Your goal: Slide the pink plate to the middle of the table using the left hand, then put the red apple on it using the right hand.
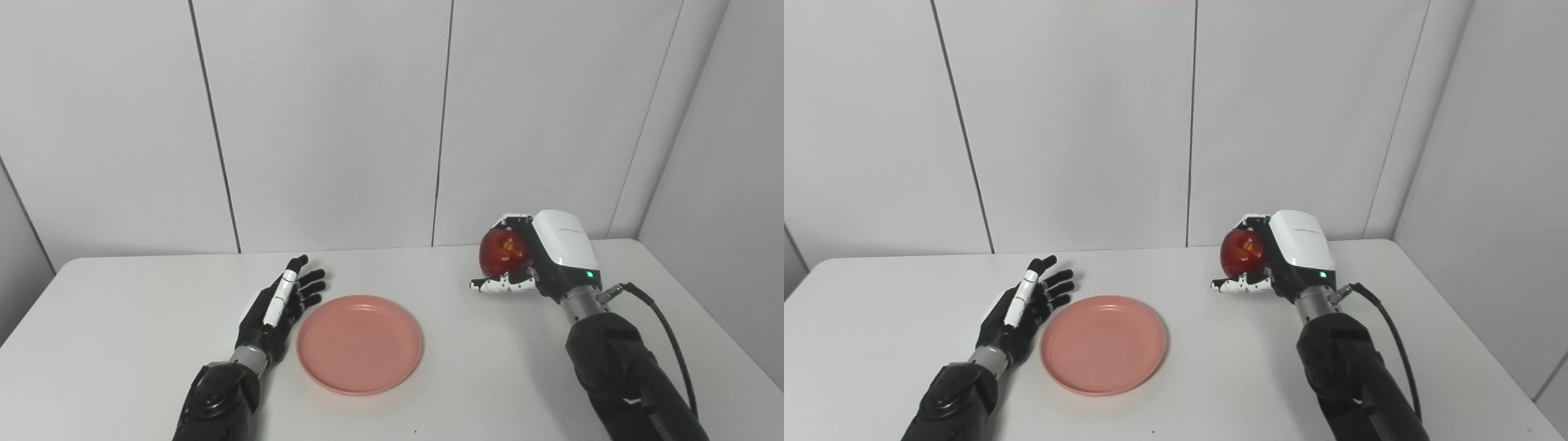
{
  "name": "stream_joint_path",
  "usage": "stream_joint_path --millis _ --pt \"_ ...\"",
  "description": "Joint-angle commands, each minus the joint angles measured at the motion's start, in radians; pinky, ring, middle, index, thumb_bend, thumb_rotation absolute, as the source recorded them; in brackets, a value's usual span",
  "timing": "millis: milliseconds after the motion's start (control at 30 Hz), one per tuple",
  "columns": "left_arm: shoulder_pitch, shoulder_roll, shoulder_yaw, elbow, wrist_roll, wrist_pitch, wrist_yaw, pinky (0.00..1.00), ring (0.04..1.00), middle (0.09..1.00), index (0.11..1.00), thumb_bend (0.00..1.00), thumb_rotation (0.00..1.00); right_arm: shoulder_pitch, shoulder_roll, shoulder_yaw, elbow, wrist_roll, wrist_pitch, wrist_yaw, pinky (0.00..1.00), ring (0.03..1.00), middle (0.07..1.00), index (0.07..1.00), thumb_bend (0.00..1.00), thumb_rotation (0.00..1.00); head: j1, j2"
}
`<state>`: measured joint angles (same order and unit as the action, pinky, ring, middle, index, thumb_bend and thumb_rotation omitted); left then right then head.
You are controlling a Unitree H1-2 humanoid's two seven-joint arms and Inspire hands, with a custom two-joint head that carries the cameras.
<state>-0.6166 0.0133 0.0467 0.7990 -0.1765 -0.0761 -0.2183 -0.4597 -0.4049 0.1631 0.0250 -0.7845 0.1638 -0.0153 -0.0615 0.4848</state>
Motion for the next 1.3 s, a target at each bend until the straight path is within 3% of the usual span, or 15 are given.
stream_joint_path --millis 0,367,800,1267 --pt "0.018 -0.011 -0.009 0.038 0.016 0.025 0.012 0.86 0.831 0.818 0.901 0.74 0.8 -0.068 -0.011 -0.01 -0.016 0.007 -0.04 -0.025 0.11 0.158 0.242 0.476 0.5 0.16 0.008 0.0" --pt "0.007 -0.035 -0.009 0.073 0.025 0.004 0.024 0.89 0.841 0.818 0.905 0.77 0.79 -0.102 0.003 0.015 0.015 0.015 -0.067 -0.033 0.11 0.16 0.246 0.477 0.51 0.16 0.053 -0.015" --pt "0.007 -0.036 -0.002 0.081 0.016 -0.001 0.018 0.88 0.835 0.815 0.9 0.76 0.78 -0.152 0.094 0.074 0.006 0.004 -0.041 -0.002 0.11 0.165 0.254 0.478 0.5 0.16 0.052 -0.019" --pt "0.001 -0.022 -0.007 0.087 0.024 -0.006 0.013 0.88 0.844 0.826 0.896 0.76 0.79 -0.181 0.174 0.129 0.063 -0.02 -0.056 -0.028 0.11 0.172 0.263 0.476 0.51 0.15 0.052 -0.029"
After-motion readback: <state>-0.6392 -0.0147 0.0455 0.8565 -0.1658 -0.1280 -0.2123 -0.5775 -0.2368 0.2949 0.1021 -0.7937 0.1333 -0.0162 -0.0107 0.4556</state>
